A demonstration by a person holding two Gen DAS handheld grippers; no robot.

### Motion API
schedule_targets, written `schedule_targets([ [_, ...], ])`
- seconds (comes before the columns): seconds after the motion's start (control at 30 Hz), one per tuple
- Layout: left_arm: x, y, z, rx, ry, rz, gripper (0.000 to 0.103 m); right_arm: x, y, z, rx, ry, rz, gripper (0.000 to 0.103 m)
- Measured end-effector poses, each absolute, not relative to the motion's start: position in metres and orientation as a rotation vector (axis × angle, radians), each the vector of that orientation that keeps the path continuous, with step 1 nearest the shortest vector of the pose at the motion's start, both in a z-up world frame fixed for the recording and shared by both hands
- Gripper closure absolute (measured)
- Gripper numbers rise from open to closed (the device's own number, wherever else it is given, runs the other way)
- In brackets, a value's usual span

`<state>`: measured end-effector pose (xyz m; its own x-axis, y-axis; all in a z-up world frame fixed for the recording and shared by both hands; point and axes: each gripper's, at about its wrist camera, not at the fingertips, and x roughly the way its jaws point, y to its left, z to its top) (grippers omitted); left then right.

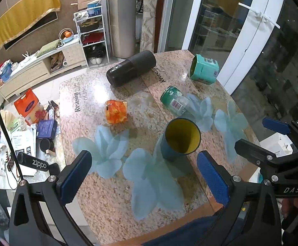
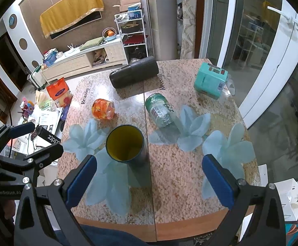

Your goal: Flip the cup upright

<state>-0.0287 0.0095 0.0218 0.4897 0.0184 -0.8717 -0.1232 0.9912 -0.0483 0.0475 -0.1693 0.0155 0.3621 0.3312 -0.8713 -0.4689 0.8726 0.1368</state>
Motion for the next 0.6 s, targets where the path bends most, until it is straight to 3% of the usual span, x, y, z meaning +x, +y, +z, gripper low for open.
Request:
schedule_targets([
  [0.6,-0.0269,0.0025,0.0187,-0.105,1.053,0.083,0.0,0.048,-0.1732,0.0153,-0.133,1.084,0.515,0.0],
])
